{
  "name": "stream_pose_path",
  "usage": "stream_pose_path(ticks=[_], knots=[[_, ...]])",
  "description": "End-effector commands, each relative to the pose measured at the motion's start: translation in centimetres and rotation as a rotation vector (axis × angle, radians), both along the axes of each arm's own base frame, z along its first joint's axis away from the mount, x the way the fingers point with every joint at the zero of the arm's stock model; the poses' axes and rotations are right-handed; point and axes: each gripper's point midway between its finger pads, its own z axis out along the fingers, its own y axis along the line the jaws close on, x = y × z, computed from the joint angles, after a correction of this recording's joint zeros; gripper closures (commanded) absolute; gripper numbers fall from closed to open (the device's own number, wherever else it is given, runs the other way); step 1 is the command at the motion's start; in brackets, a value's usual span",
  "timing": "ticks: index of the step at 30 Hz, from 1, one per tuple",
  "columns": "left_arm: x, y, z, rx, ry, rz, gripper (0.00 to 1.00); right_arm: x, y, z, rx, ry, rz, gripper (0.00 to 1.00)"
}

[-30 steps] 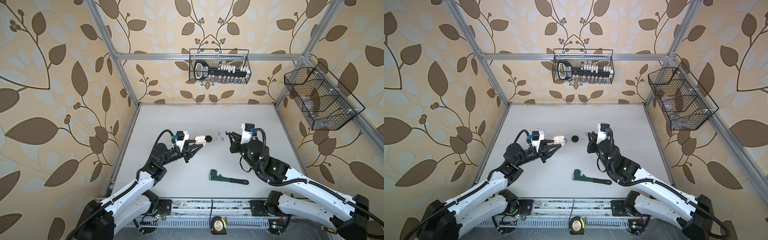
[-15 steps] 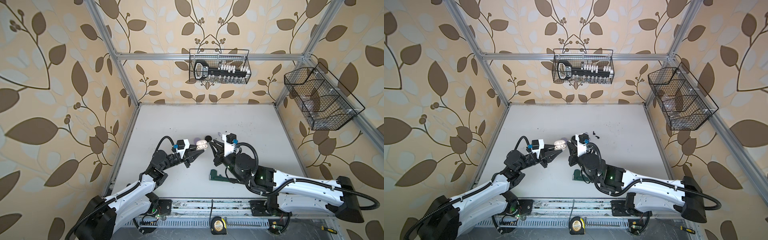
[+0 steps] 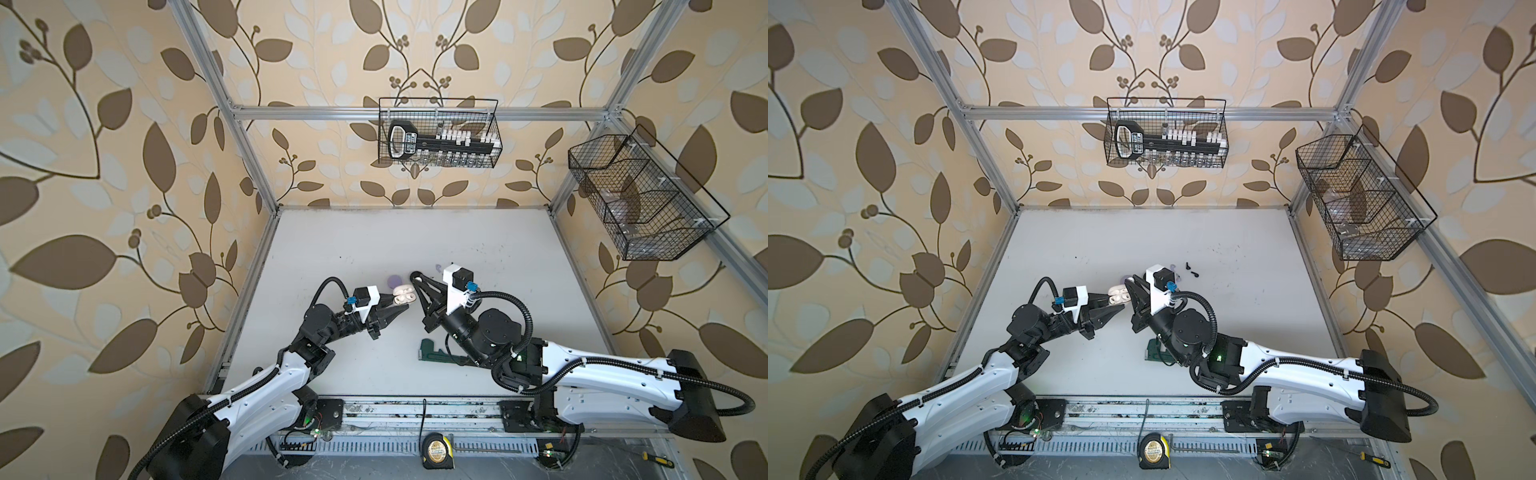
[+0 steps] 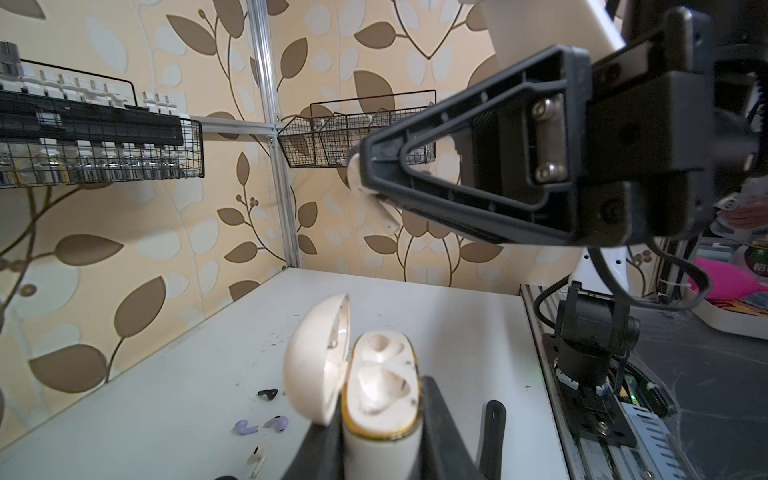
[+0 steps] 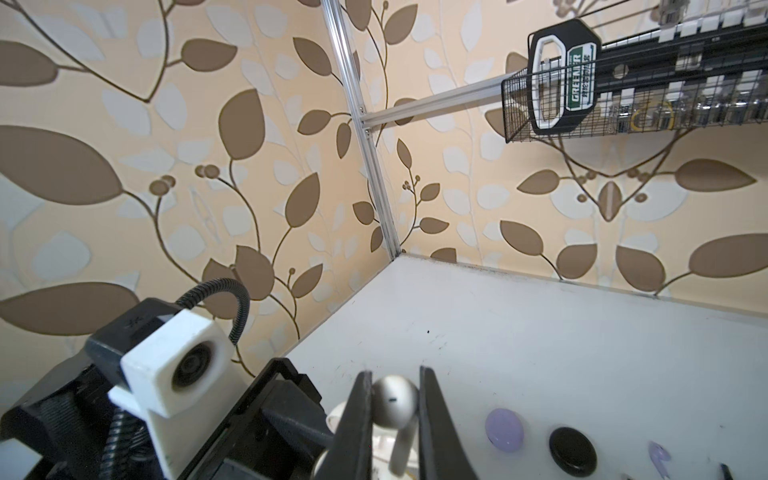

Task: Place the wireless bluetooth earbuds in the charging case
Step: 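Lower the cream earbud into the case held by the left gripper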

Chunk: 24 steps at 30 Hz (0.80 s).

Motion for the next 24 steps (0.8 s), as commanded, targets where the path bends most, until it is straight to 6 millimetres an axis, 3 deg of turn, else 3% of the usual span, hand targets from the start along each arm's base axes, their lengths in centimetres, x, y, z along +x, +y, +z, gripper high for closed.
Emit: stream_pose_path(ticks=[1, 15, 24], knots=[[-1.6, 0.1, 1.8, -0.033, -0.117, -0.039, 1.0, -0.8, 0.6, 0.3, 0.012, -0.048, 0.05, 0.9], [-2.0, 0.3, 1.8, -0.036, -0.127, -0.034, 1.0, -2.1, 0.5, -1.0, 0.025, -0.114, 0.115, 0.9], [-2.1, 0.3, 1.9, -0.036, -0.129, -0.039, 1.0, -1.9, 1.4, -1.3, 0.004, -0.137, 0.107, 0.9]])
